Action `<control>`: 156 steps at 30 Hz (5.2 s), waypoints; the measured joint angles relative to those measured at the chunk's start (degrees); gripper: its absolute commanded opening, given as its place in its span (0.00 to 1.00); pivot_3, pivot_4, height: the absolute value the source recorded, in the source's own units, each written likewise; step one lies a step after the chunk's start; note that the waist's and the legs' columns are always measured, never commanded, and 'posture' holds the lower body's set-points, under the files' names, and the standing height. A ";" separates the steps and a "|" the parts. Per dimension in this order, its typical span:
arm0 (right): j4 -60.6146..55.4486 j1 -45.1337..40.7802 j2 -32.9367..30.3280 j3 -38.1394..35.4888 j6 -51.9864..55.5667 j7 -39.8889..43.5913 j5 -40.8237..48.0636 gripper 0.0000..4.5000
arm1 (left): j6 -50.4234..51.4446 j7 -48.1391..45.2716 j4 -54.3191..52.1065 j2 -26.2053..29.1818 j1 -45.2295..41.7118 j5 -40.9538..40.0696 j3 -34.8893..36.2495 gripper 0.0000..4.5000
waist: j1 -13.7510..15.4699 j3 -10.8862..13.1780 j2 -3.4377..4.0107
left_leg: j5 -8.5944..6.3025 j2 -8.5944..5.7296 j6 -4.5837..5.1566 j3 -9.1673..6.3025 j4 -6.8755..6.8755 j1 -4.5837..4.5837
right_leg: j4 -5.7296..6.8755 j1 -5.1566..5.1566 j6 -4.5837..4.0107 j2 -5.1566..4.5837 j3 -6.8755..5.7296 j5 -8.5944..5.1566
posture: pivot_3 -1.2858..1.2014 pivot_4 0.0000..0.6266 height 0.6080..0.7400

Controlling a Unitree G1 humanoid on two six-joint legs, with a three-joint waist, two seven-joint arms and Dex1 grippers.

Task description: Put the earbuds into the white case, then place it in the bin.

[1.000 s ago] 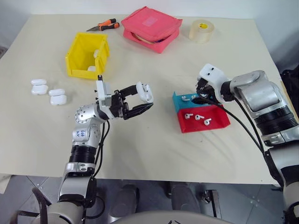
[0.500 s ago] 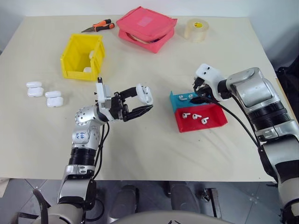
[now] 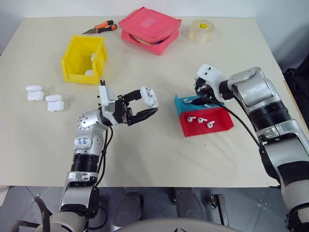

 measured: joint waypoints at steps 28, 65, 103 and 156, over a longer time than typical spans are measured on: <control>0.41 -0.32 0.13 0.00 -0.71 3.86 -3.67 0.45 | 0.36 0.67 -1.30 0.20 0.49 0.00 0.01 0.62 | 0.04 -0.01 0.02 | 0.00 0.00 0.00 0.00 0.01 0.01 | 0.01 0.01 0.00 -0.01 -0.03 0.00 | 0.52 0.24 1.00; -67.09 18.09 23.08 -50.97 49.56 -14.66 36.76 0.11 | 0.07 -16.63 15.95 -1.45 -10.96 -0.64 -4.01 0.62 | 0.16 -0.01 0.06 | 0.00 -0.05 0.00 -0.07 0.02 -0.03 | 0.17 -0.05 -0.01 -0.03 -0.12 0.00 | 0.52 0.24 1.00; -70.85 37.74 28.20 -41.86 27.02 -37.83 56.38 0.11 | -0.17 -18.12 18.27 -5.30 -14.61 -0.18 -3.95 0.62 | 0.13 -0.03 0.08 | 0.01 -0.13 0.05 0.00 -0.09 0.14 | 0.18 -0.01 -0.02 -0.12 -0.21 0.00 | 0.52 0.24 1.00; -66.86 33.70 -5.11 -25.67 11.37 -30.31 57.64 0.11 | -0.91 -18.08 18.09 -3.80 -14.06 0.15 -4.64 0.62 | 1.82 -0.01 0.05 | -0.01 -0.09 0.13 0.05 -0.09 0.14 | -0.07 0.12 -0.01 -0.09 -0.22 0.03 | 0.52 0.24 1.00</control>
